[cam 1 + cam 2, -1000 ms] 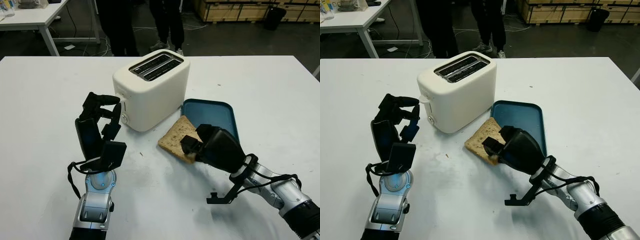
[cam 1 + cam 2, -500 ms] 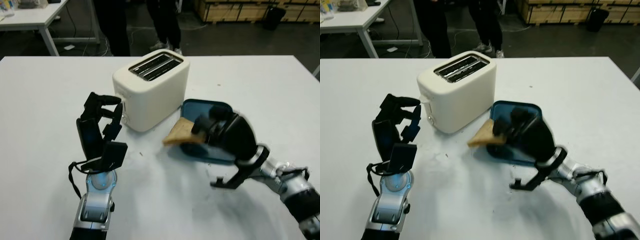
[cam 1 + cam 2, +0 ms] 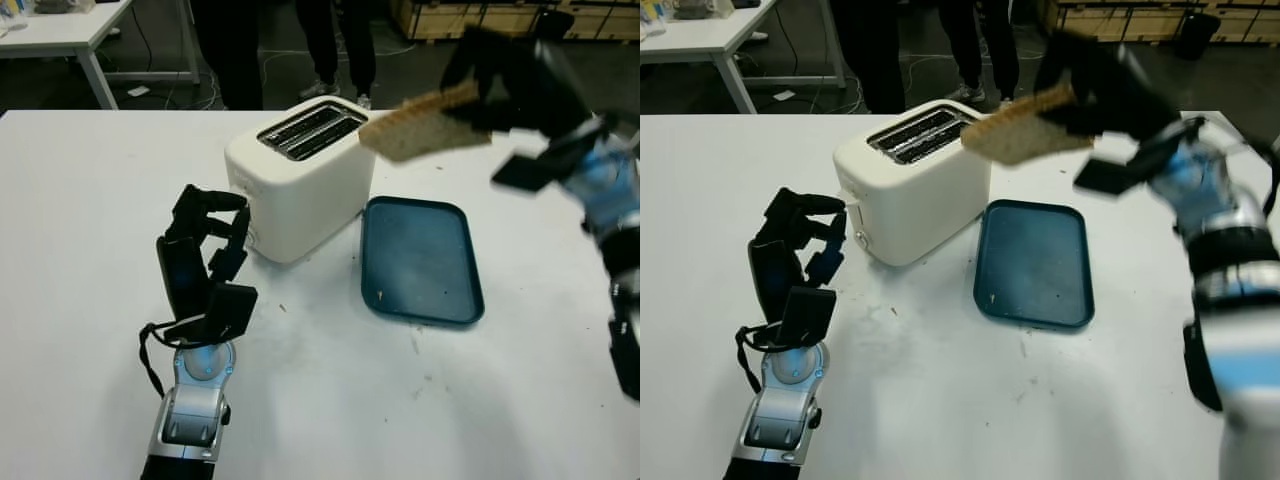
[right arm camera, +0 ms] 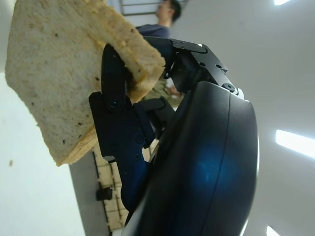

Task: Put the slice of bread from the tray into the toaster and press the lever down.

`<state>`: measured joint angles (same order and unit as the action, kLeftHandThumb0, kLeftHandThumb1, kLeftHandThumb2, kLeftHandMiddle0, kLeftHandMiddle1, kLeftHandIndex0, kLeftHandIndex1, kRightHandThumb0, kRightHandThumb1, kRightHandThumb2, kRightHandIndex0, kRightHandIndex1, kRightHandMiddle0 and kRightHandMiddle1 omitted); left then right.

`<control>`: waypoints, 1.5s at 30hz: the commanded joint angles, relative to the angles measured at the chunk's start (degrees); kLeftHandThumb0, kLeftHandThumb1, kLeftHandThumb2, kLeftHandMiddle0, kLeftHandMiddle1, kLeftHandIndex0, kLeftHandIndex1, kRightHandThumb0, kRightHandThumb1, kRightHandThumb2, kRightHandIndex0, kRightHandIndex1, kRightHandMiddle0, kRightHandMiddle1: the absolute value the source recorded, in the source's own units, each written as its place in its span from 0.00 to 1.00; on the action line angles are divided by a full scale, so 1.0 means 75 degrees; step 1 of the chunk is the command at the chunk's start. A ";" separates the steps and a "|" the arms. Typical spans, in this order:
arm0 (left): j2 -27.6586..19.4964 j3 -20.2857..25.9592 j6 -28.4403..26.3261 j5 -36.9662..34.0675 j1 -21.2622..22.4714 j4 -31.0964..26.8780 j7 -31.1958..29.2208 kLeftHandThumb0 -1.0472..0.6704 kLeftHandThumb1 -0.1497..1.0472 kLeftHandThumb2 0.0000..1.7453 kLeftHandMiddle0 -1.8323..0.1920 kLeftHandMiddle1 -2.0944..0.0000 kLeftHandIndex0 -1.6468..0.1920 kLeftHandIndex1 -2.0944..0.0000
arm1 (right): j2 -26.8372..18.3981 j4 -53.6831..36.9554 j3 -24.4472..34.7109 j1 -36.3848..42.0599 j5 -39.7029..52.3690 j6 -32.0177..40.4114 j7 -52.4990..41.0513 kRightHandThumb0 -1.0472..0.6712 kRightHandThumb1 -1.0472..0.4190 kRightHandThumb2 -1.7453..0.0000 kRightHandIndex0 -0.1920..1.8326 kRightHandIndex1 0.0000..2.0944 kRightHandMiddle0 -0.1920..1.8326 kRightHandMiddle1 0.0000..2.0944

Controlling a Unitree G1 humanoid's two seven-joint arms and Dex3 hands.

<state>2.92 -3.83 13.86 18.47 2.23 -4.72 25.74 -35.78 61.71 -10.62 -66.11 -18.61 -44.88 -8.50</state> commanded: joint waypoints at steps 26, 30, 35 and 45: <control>0.0254 -0.0037 -0.0061 0.0066 0.0026 -0.0040 0.0121 0.36 0.89 0.17 0.59 0.23 0.58 0.36 | 0.1512 0.1827 -0.1448 -0.3514 -0.2119 0.1632 0.0777 0.35 0.09 0.84 0.63 0.83 0.55 0.72; 0.0239 -0.0022 -0.0069 0.0066 -0.0010 -0.0075 0.0144 0.35 0.89 0.17 0.59 0.23 0.58 0.36 | 0.1798 0.1904 -0.1612 -0.3519 -0.2268 0.1766 0.0870 0.35 0.09 0.84 0.63 0.83 0.55 0.76; 0.0240 0.0001 -0.0058 0.0028 -0.0085 -0.0131 0.0143 0.36 0.89 0.17 0.60 0.22 0.58 0.36 | 0.2071 0.2004 -0.1873 -0.3457 -0.2517 0.1892 0.1023 0.34 0.09 0.82 0.64 0.83 0.53 0.83; 0.0223 0.0015 -0.0031 0.0084 -0.0177 -0.0179 0.0217 0.36 0.89 0.17 0.60 0.23 0.59 0.37 | 0.2380 0.2092 -0.2097 -0.3165 -0.2732 0.1975 0.1229 0.33 0.09 0.82 0.65 0.83 0.53 0.83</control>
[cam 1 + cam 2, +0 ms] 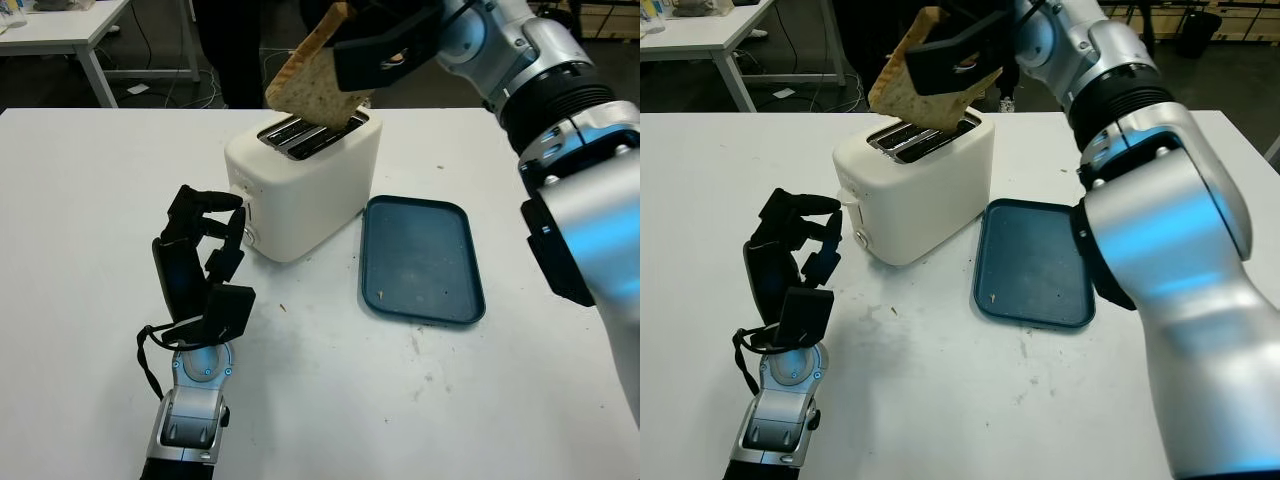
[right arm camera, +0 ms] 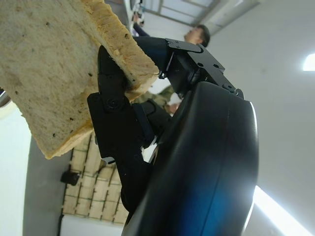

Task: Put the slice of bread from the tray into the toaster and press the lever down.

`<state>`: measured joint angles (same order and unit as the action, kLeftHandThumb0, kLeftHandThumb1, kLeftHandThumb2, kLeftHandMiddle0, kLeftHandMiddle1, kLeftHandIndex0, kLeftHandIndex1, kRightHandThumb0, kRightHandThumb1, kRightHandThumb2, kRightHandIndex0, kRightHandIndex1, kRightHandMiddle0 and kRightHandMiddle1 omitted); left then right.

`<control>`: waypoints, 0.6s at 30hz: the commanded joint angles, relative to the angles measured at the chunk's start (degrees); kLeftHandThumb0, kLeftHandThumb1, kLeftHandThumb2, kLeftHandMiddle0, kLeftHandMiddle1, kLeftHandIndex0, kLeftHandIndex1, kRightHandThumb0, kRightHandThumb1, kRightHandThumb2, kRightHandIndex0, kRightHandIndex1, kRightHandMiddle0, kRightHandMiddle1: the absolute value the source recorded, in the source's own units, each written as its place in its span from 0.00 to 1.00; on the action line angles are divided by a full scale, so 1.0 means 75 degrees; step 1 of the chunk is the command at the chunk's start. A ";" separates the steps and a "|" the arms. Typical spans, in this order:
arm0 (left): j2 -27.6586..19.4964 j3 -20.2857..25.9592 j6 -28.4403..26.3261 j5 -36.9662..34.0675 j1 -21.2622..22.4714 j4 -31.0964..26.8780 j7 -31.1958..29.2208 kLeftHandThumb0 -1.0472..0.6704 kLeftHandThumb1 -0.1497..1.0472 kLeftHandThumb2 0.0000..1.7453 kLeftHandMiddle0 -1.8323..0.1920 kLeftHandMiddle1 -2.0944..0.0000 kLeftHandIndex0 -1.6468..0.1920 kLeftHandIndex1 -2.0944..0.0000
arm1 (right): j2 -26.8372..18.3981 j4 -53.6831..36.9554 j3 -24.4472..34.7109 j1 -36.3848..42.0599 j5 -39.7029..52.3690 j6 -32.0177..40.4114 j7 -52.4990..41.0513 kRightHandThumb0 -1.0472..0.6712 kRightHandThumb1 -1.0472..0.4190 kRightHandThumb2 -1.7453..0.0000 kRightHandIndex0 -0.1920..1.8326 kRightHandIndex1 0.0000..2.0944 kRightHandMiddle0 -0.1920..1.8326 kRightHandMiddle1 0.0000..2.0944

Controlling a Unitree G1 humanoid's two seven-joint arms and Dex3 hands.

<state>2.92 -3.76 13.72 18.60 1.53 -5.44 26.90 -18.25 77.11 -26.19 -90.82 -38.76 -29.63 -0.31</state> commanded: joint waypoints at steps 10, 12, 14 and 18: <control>0.0180 0.0005 -0.0027 0.0093 -0.0083 -0.0111 0.0088 0.36 0.89 0.17 0.60 0.24 0.58 0.38 | -0.0028 0.0122 -0.0406 0.0328 -0.0319 0.0268 -0.0006 0.33 0.09 0.84 0.62 0.83 0.52 0.83; 0.0163 0.0008 -0.0005 0.0120 -0.0069 -0.0097 0.0102 0.37 0.89 0.17 0.59 0.24 0.58 0.38 | -0.0068 0.0138 -0.0553 0.0374 -0.0487 0.0328 0.0058 0.33 0.09 0.85 0.62 0.83 0.53 0.83; 0.0147 0.0010 0.0006 0.0130 -0.0055 -0.0086 0.0099 0.37 0.89 0.17 0.59 0.23 0.57 0.38 | -0.0111 0.0161 -0.0749 0.0417 -0.0701 0.0422 0.0158 0.33 0.09 0.84 0.62 0.83 0.53 0.83; 0.0151 0.0020 0.0060 0.0093 -0.0013 -0.0032 0.0107 0.37 0.89 0.16 0.59 0.24 0.58 0.38 | -0.0192 0.0194 -0.0859 0.0483 -0.0787 0.0466 0.0096 0.34 0.09 0.84 0.62 0.83 0.52 0.83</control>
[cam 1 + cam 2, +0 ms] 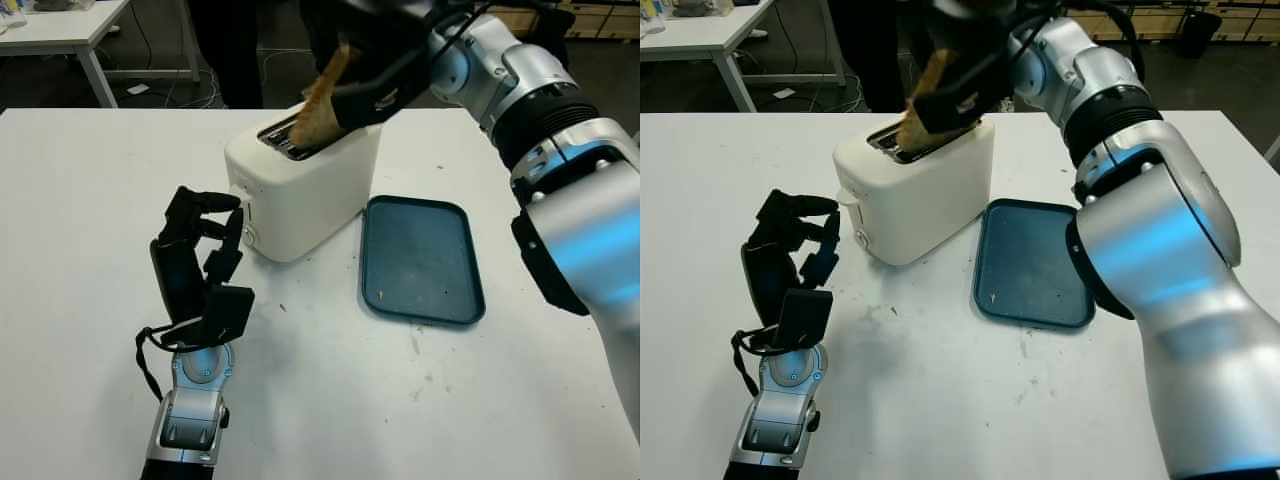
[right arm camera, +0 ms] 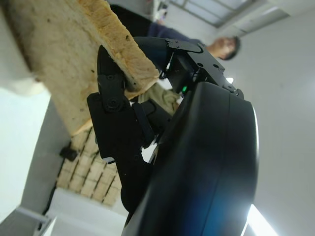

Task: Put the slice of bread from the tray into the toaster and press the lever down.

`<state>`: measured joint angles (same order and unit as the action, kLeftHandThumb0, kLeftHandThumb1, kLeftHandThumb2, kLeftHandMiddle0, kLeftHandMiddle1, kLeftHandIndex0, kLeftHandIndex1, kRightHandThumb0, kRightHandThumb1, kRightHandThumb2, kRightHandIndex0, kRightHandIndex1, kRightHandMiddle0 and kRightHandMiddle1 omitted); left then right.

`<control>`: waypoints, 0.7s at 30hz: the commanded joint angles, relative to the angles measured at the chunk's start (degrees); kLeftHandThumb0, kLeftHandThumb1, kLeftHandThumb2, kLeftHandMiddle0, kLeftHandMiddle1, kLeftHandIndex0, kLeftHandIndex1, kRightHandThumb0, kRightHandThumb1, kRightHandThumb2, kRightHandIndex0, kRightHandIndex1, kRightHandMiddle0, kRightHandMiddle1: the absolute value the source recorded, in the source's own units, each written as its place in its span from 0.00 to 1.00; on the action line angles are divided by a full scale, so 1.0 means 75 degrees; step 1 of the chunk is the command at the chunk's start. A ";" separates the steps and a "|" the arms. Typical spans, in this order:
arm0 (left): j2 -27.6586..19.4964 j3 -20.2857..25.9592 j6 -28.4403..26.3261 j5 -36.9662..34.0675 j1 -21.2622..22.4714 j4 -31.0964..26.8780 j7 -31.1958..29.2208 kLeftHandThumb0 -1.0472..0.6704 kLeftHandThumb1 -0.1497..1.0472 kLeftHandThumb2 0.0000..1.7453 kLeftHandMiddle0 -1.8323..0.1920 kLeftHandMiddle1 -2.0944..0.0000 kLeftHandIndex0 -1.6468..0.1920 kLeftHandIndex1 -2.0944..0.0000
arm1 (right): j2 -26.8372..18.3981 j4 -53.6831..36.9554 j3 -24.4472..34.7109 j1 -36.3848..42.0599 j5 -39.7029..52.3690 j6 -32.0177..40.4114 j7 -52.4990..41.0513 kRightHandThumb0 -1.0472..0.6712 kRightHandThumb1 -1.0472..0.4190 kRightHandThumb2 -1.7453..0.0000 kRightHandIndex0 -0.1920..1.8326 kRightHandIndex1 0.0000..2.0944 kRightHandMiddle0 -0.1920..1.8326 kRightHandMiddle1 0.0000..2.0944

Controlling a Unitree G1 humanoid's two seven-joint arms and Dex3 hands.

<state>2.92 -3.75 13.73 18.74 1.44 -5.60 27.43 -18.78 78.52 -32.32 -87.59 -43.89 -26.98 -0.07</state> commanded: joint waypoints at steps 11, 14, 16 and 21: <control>0.0160 0.0015 0.0061 0.0072 0.0010 0.0066 0.0048 0.37 0.89 0.16 0.59 0.23 0.58 0.37 | -0.0288 -0.0007 -0.0704 -0.0036 -0.0756 0.0063 0.0636 0.34 0.09 0.84 0.62 0.83 0.52 0.83; 0.0166 0.0011 0.0108 0.0041 0.0010 0.0103 0.0045 0.36 0.89 0.17 0.60 0.23 0.58 0.37 | -0.0288 -0.0003 -0.0756 -0.0077 -0.0825 -0.0014 0.0718 0.34 0.09 0.83 0.62 0.83 0.52 0.83; 0.0180 0.0002 0.0117 0.0052 0.0014 0.0121 0.0063 0.36 0.89 0.17 0.59 0.23 0.58 0.37 | -0.0245 -0.0001 -0.0744 -0.0082 -0.0822 -0.0047 0.0732 0.34 0.09 0.84 0.62 0.83 0.52 0.83; 0.0181 -0.0023 0.0070 0.0127 -0.0008 0.0087 0.0083 0.36 0.89 0.17 0.59 0.23 0.58 0.37 | -0.0071 -0.0011 -0.0692 -0.0096 -0.0746 -0.0127 0.0628 0.35 0.09 0.85 0.63 0.83 0.53 0.83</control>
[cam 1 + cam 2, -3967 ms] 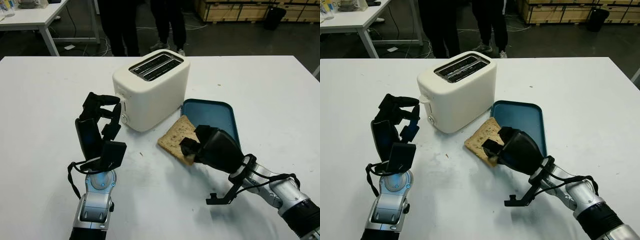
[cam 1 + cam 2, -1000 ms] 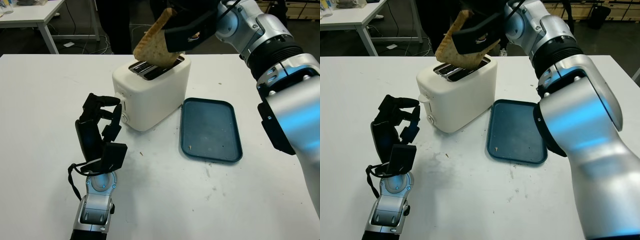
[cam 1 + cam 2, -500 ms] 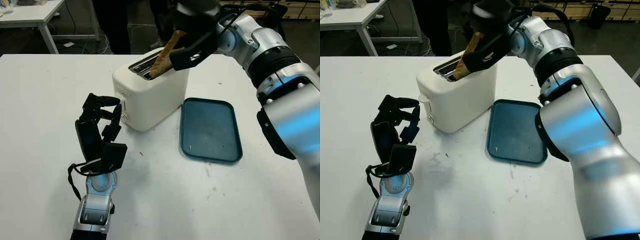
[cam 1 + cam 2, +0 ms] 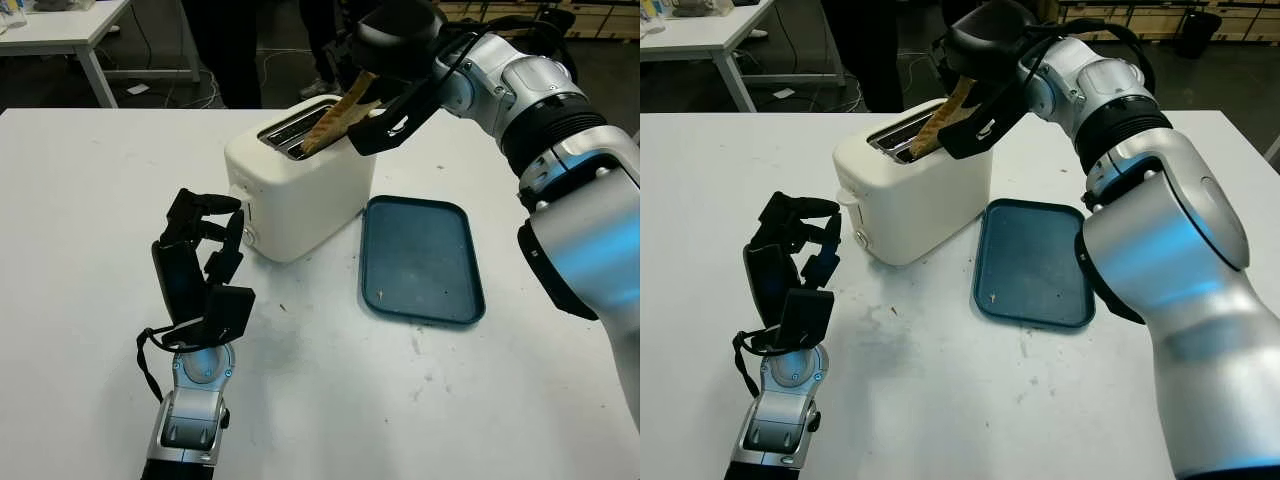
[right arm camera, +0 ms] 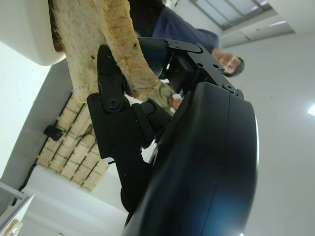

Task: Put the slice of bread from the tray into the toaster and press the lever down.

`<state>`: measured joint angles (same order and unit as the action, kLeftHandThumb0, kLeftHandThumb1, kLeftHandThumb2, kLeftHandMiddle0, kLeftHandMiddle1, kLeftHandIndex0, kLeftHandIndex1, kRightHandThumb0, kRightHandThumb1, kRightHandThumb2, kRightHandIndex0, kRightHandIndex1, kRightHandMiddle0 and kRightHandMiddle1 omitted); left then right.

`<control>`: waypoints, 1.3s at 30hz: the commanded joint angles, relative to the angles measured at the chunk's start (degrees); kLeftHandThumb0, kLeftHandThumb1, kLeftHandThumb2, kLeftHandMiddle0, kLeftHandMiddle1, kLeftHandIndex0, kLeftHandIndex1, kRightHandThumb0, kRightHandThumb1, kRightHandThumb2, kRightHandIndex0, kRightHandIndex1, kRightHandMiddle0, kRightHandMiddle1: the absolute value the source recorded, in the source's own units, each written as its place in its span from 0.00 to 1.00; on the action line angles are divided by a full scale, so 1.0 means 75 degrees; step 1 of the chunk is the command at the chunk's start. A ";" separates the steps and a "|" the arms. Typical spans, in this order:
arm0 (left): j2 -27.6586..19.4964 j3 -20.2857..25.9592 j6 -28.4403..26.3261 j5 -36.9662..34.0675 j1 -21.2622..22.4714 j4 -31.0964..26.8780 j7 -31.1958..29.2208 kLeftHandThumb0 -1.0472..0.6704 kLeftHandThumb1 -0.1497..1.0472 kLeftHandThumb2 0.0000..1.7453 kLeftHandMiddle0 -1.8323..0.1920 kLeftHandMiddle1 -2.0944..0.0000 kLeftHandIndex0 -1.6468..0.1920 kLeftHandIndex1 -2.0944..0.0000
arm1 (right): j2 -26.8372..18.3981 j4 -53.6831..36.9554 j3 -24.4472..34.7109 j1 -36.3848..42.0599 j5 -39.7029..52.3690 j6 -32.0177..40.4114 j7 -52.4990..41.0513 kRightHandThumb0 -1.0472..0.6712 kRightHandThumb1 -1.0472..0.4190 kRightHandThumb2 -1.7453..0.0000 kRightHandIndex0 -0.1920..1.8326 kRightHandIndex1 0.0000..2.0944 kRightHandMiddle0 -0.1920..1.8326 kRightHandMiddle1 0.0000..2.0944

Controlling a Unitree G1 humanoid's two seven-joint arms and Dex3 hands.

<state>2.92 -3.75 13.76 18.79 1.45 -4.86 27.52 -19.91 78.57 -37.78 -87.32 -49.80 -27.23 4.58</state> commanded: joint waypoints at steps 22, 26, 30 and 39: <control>0.0227 -0.0058 0.0044 0.0083 -0.0123 -0.0060 0.0166 0.37 0.89 0.17 0.58 0.24 0.58 0.37 | 0.1350 -0.0021 0.0099 -0.0644 0.0227 -0.0061 -0.1724 0.05 0.12 1.00 0.35 0.69 0.36 0.57; 0.0213 -0.0055 0.0030 0.0103 -0.0148 -0.0070 0.0167 0.37 0.89 0.17 0.58 0.24 0.58 0.38 | 0.1303 -0.0034 0.0026 -0.0719 0.0063 0.0003 -0.1946 0.04 0.16 1.00 0.22 0.30 0.33 0.18; 0.0237 -0.0053 0.0044 0.0043 -0.0153 -0.0080 0.0150 0.37 0.89 0.17 0.59 0.23 0.58 0.38 | 0.1043 -0.0076 -0.0086 -0.0816 -0.0067 0.0007 -0.1855 0.06 0.22 1.00 0.10 0.33 0.29 0.04; 0.0200 -0.0033 0.0033 0.0055 -0.0120 -0.0051 0.0140 0.37 0.89 0.17 0.58 0.24 0.58 0.38 | 0.0049 -0.0227 0.0523 -0.1005 0.0575 -0.0245 -0.2160 0.10 0.25 1.00 0.09 0.12 0.21 0.00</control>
<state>2.92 -3.84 13.78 18.75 0.66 -4.86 28.50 -18.33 77.88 -35.66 -93.82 -47.92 -27.96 -10.83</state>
